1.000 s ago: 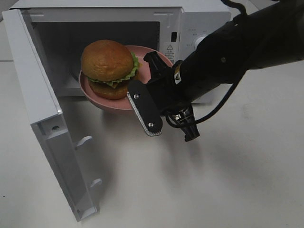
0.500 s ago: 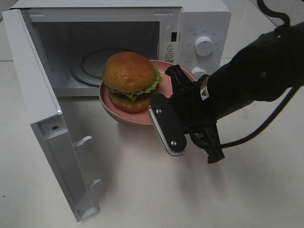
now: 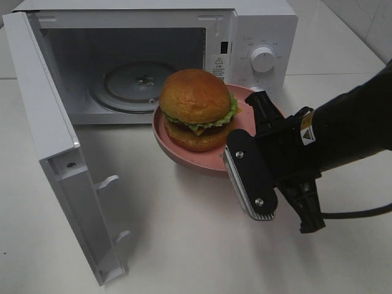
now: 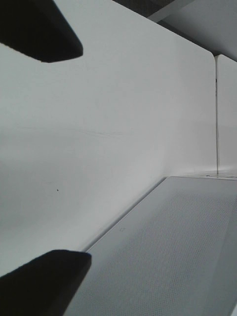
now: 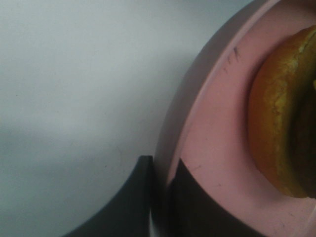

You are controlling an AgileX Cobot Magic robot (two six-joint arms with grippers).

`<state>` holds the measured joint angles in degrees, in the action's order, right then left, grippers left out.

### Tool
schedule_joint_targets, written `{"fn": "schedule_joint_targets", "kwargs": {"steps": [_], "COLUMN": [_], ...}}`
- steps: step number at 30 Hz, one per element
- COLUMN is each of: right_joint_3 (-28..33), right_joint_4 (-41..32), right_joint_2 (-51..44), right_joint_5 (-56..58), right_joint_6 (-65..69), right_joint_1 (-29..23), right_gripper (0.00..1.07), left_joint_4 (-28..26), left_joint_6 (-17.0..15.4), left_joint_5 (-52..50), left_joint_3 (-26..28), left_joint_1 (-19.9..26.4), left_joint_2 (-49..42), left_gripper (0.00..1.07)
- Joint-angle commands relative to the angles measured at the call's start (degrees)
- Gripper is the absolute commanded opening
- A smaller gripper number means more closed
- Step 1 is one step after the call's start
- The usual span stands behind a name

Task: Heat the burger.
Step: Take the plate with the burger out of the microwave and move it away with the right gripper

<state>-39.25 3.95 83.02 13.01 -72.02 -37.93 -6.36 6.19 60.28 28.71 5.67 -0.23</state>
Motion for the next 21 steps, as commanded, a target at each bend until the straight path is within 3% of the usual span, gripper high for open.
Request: {"fn": "schedule_joint_targets", "kwargs": {"steps": [1,21], "right_joint_3": [1.5,10.5], "right_joint_4": [-0.2,0.4], "right_joint_2": [-4.1,-21.7], "right_joint_5": [-1.6,7.1], "right_joint_6": [0.5,1.2], "right_joint_1": [0.2,0.2], "right_gripper": [0.00,0.00], "left_joint_4": [-0.2,-0.2], "left_joint_6": [-0.2,-0.2], "left_joint_5": [-0.7,-0.7], "left_joint_3": [-0.2,-0.2], "left_joint_1": [0.1,0.1], "left_joint_2": [-1.2,-1.2], "left_gripper": [0.98,0.98]}}
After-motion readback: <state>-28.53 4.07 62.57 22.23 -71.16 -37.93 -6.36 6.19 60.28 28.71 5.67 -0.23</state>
